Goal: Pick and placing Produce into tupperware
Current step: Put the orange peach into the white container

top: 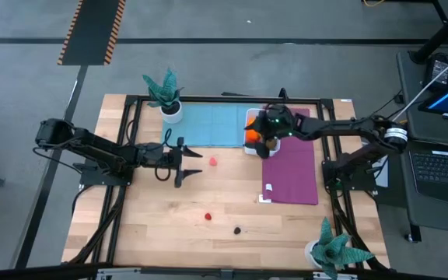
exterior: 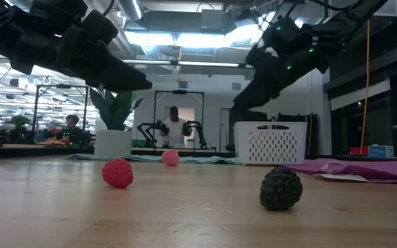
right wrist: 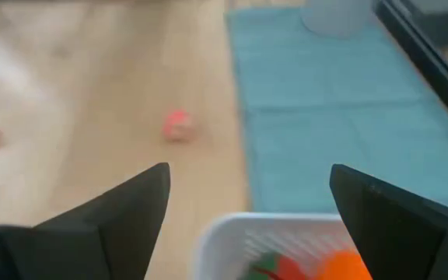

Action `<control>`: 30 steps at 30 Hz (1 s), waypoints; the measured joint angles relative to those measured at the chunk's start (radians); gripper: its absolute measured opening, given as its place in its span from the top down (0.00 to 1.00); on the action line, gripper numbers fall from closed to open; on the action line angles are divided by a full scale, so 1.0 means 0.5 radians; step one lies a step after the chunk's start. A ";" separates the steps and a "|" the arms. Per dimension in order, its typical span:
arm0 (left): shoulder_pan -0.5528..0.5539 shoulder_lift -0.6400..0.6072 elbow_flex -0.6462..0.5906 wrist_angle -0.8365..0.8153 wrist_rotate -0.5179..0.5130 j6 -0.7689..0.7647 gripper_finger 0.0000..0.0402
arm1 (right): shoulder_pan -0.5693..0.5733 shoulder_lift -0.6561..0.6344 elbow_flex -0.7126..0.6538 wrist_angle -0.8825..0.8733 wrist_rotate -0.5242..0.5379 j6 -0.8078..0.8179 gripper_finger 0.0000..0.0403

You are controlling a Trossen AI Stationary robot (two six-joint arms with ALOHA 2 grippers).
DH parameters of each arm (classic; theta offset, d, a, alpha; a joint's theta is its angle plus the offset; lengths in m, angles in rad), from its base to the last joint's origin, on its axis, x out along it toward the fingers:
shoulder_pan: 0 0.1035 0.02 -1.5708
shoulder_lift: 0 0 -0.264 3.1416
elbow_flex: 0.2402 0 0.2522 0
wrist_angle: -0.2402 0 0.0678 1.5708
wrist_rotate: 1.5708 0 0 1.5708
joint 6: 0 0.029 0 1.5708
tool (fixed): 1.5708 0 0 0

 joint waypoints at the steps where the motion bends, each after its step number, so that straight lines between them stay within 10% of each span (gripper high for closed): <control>1: 0.006 0.000 0.000 0.000 0.000 0.000 0.36 | 0.019 -0.024 -0.031 0.049 -0.044 0.000 0.12; 30: 0.192 0.902 0.549 -0.593 -0.072 -0.042 0.36 | 0.305 -0.197 -0.328 0.573 -0.079 0.005 0.12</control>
